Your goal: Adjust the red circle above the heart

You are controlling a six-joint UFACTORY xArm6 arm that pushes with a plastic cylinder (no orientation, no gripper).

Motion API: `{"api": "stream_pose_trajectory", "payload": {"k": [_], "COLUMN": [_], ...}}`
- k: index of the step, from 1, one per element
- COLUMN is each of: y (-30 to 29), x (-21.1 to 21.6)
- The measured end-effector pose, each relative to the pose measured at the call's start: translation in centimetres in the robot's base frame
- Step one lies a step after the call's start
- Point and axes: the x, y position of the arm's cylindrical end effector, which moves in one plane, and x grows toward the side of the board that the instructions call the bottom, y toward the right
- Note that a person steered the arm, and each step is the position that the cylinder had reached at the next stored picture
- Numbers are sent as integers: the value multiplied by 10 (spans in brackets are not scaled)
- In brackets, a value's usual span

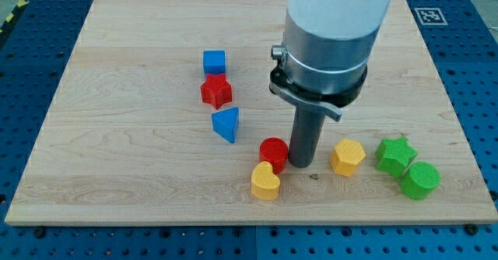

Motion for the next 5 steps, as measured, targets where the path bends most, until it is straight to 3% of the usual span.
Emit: {"api": "stream_pose_trajectory", "payload": {"k": [1, 5], "y": [-1, -4], "x": [14, -1]}}
